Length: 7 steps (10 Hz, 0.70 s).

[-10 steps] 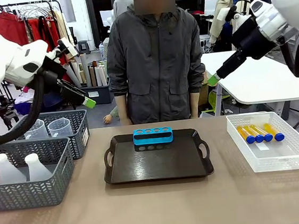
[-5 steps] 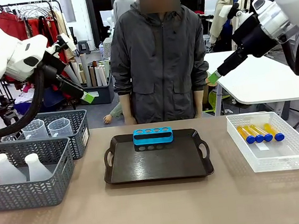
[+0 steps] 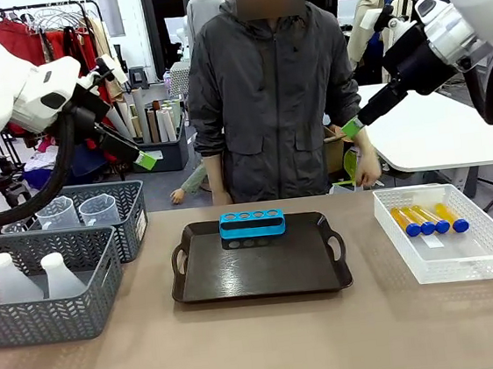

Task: Prepare the laboratory tools.
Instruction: Pick up one Large Measuring Cup and place it on the Handle tray.

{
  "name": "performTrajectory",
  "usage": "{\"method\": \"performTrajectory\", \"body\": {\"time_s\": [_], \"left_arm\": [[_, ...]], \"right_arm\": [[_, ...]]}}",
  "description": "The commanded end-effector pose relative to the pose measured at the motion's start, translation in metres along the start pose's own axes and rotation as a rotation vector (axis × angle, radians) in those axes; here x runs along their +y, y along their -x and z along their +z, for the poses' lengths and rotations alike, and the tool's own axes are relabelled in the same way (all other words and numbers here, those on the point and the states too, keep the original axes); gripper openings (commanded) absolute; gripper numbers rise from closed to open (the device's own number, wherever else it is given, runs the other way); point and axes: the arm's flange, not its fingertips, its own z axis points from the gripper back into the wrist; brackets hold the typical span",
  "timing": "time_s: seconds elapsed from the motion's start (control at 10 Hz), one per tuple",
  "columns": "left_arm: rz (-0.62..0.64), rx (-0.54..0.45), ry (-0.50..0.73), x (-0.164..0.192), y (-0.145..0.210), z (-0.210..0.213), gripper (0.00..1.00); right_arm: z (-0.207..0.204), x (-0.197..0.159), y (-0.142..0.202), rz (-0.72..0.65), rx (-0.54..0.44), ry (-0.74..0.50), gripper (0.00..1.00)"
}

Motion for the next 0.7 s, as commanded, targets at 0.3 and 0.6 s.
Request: {"method": "performTrajectory", "body": {"time_s": [0.3, 0.6], "left_arm": [[0.003, -0.005, 0.007, 0.0008, 0.0028, 0.0009, 1.0], [0.003, -0.005, 0.007, 0.0008, 0.0028, 0.0009, 1.0]], "right_arm": [[0.0013, -0.0005, 0.0009, 0.009, 0.002, -0.001, 1.0], [0.0013, -0.0005, 0.0009, 0.009, 0.002, -0.001, 1.0]]}}
